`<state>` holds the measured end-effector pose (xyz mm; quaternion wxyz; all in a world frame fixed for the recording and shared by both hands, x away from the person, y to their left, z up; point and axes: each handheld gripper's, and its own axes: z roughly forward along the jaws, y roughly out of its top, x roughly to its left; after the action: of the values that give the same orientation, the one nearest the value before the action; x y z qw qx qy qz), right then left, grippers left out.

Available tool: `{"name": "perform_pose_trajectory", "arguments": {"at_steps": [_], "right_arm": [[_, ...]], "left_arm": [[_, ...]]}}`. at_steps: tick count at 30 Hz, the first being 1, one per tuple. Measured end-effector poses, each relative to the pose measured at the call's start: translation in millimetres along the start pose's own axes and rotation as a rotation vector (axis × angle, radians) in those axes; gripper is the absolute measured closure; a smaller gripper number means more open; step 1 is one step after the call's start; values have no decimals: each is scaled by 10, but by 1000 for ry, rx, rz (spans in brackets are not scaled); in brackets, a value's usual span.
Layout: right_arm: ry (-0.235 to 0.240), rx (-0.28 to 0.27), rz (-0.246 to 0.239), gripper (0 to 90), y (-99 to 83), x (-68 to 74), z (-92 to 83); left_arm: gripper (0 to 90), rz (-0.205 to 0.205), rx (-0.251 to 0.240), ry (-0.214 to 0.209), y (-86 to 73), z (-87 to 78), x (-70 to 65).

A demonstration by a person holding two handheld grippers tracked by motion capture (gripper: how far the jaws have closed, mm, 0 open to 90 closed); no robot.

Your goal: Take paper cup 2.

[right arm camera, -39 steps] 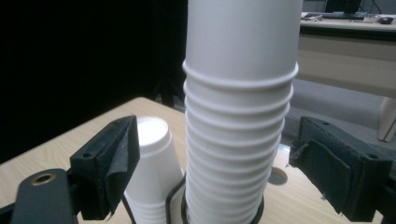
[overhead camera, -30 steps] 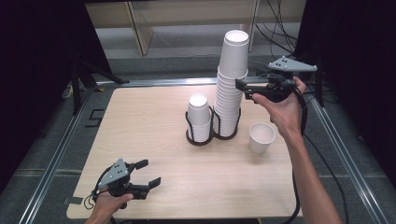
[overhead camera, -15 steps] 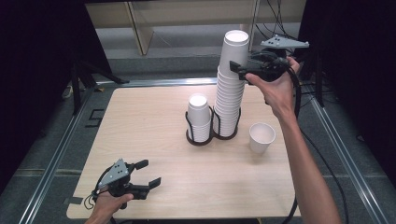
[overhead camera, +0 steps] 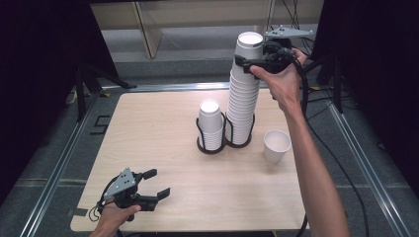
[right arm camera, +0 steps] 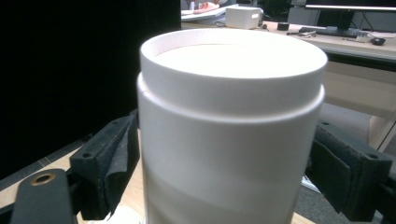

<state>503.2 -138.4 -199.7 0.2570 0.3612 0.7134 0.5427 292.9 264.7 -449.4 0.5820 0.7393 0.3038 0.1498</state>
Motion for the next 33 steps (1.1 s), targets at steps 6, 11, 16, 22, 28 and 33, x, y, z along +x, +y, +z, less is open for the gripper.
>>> {"name": "perform_pose_trajectory", "arguments": {"at_steps": [6, 11, 16, 22, 28, 33], "right_arm": [[5, 0, 4, 174, 13, -14, 68], [2, -23, -18, 206, 48, -18, 57], [-6, -41, -7, 209, 143, 4, 5], [-9, -74, -10, 210, 275, 18, -71], [-22, -102, -18, 210, 420, 39, -157], [-31, -142, -31, 210, 536, 60, -246]], "left_arm": [[147, -2, -4, 0, 2, -6, 0], [147, -4, -1, 4, 3, -8, -1], [147, -2, -1, 0, 3, -6, -2], [147, -2, -3, -1, 3, -5, -2], [147, 1, 12, 8, 9, -20, -4], [147, 3, 13, 6, 10, -21, -6]]}}
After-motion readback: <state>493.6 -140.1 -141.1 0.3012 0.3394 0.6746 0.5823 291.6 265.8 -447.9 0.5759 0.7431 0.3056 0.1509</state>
